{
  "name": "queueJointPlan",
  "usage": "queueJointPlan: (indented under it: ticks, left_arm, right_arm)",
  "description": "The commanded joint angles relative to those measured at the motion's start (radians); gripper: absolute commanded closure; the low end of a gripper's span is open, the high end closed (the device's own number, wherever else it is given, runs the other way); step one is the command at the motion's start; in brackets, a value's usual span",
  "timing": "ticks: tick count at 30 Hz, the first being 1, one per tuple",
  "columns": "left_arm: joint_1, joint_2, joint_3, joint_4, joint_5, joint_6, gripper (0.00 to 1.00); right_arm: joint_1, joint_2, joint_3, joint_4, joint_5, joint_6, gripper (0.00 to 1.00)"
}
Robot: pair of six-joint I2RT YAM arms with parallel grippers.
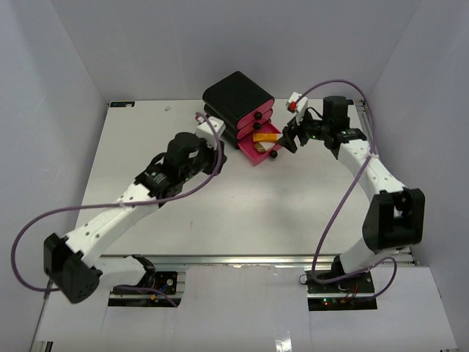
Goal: Organize the makeup
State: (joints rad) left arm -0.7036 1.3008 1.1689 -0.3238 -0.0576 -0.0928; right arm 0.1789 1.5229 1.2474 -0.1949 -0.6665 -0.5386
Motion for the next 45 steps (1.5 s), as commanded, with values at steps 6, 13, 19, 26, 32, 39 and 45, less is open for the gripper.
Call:
queueJointPlan:
  ticks: [6, 13, 19, 26, 32, 39, 45]
  left_arm:
    - [0.015, -0.435, -0.438, 0.056, -0.238, 0.018, 0.34]
    - [0.026, -0.529, -0.485, 0.1, -0.3, 0.013, 0.32]
    - [0.026, -0.527, -0.491, 0.102, -0.289, 0.013, 0.32]
    - [0.026, -0.525, -0.491, 0.101, -0.283, 0.012, 0.32]
    - [0.027, -0.524, -0.492, 0.101, -0.284, 0.012, 0.32]
    - [0.029, -0.52, -0.494, 0.103, -0.284, 0.012, 0.32]
    - [0.033, -0.518, -0.494, 0.103, -0.281, 0.01, 0.32]
  right_arm:
    - [0.113, 0.427, 0.411, -0.161, 0.306, -0.24, 0.2]
    - [0.122, 0.532, 0.488, -0.188, 0.349, -0.374, 0.21]
    - [0.125, 0.62, 0.542, -0.202, 0.376, -0.418, 0.25]
    - [0.126, 0.664, 0.565, -0.201, 0.38, -0.428, 0.3]
    - [0.128, 0.688, 0.591, -0.201, 0.389, -0.435, 0.36]
    - [0.131, 0.711, 0.618, -0.201, 0.39, -0.461, 0.46]
    - [0.144, 0.703, 0.606, -0.194, 0.389, -0.507, 0.55]
